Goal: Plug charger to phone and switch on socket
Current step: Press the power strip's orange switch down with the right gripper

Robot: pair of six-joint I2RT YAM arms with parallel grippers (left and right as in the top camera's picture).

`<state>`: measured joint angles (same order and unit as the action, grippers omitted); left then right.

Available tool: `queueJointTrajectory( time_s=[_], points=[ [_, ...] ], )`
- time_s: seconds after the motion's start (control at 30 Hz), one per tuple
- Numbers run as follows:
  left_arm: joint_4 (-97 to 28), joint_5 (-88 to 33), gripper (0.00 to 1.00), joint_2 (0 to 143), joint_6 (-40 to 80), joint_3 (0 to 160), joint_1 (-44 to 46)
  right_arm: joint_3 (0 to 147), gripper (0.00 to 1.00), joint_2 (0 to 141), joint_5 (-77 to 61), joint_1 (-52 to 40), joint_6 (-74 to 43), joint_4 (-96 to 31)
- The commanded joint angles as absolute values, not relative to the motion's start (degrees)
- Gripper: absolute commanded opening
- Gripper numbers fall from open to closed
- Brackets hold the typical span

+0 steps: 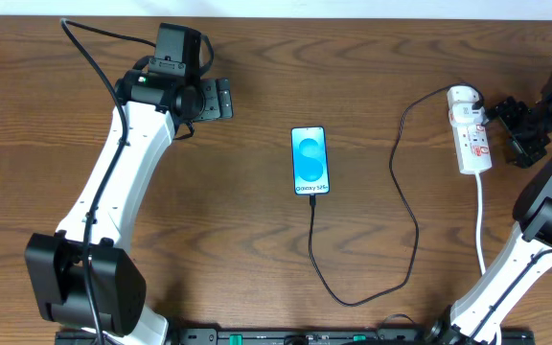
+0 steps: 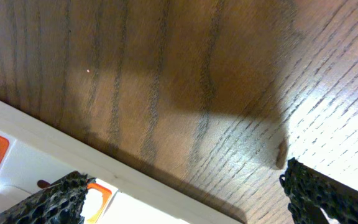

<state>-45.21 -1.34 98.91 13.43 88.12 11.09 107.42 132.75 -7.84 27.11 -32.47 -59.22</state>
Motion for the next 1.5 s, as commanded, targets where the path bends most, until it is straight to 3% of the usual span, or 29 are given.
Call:
queueJointTrajectory(
  time_s=[0.0,1.47],
  points=[
    [-45.4,-0.8,0.93,99.3,12.7,88.2,11.3,107.5,0.99,134.8,-9.6,26.7,-30.9,-60.5],
    [-45.4,-0.8,0.93,99.3,12.7,88.2,11.3,106.7,0.99,134.8,-12.4,24.5,-29.5,-63.0]
  ],
)
